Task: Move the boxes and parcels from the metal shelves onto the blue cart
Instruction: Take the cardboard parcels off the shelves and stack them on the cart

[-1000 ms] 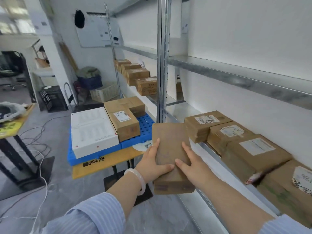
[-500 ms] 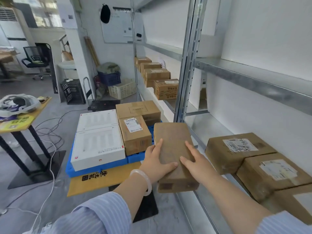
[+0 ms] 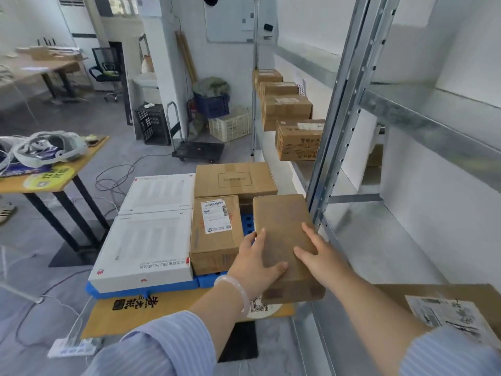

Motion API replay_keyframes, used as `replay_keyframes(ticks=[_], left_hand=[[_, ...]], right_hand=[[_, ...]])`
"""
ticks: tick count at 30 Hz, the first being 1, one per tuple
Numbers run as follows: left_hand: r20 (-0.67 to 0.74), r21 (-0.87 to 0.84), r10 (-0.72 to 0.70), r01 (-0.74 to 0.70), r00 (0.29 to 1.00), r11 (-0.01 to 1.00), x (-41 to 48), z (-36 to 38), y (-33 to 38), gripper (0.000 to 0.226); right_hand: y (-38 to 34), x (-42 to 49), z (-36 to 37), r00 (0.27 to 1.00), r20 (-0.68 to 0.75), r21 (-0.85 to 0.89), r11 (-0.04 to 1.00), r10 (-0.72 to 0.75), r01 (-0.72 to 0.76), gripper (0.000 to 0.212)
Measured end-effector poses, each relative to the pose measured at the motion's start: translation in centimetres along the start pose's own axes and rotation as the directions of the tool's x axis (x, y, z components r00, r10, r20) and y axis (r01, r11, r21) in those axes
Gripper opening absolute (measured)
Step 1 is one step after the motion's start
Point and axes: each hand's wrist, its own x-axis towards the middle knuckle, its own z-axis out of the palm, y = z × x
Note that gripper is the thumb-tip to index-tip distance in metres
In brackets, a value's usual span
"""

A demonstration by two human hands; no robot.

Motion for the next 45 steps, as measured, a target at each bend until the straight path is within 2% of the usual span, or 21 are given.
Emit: replay_keyframes(ticks=[3,5,9,14,22,25,27,29,31,35,45], left_hand=[[0.03,0.076,-0.008,0.006,1.0,0.997,2.2,-0.2,-0.9,0.094],[0.027,0.193,-0.009,0.004,1.0,0.981,3.6,-0.5,-1.8,0.091],[-0.004,0.478,0.029,-0.023,1.0,0.878,5.7,-1.1,-4.0,0.084],[0.025,0.609,0.054,-0.058,0.998,0.791,6.9,-0.8,-6.6,0.079],[0.007,0.641,0.079,-0.065,0.997,0.764,6.5,0.3,-8.4,0.074],[0.002,0.654,0.075,-0.058,0.997,0.755,6.5,0.1,-8.4,0.074],[-0.008,0.655,0.061,-0.041,0.998,0.755,6.6,-0.2,-8.3,0.075],[0.007,0.666,0.046,-0.039,0.999,0.745,6.7,-0.5,-8.2,0.076],[0.04,0.679,0.027,-0.047,0.999,0.733,6.8,-0.8,-8.2,0.075],[0.065,0.69,0.016,-0.057,0.998,0.721,6.9,-0.9,-8.3,0.074],[0.051,0.73,0.043,-0.067,0.998,0.68,6.9,-0.4,-8.8,0.074]], right_hand=[[0.1,3.0,0.4,0.999,0.026,0.034,0.999,0.025,-0.026,0.066],[0.2,4.7,0.9,0.998,0.041,0.043,0.998,0.042,-0.043,0.066],[0.4,7.5,2.5,0.995,0.073,0.064,0.995,0.071,-0.075,0.066],[1.3,10.2,4.5,0.989,0.113,0.019,0.995,0.098,-0.101,0.067],[3.2,12.5,6.4,0.985,0.166,-0.053,0.998,0.037,-0.028,0.071],[3.6,12.7,6.5,0.987,0.157,-0.172,0.985,0.017,0.01,0.076],[3.6,12.2,6.4,0.994,0.1,-0.261,0.964,-0.032,0.057,0.079],[3.7,11.5,6.2,0.989,0.068,-0.383,0.911,-0.134,0.15,0.08],[3.8,11.0,6.3,0.975,0.108,-0.487,0.844,-0.196,0.223,0.081],[3.7,11.0,6.9,0.975,0.172,-0.531,0.82,-0.143,0.214,0.081],[2.5,12.8,7.3,0.977,0.193,-0.591,0.784,-0.094,0.192,0.076]])
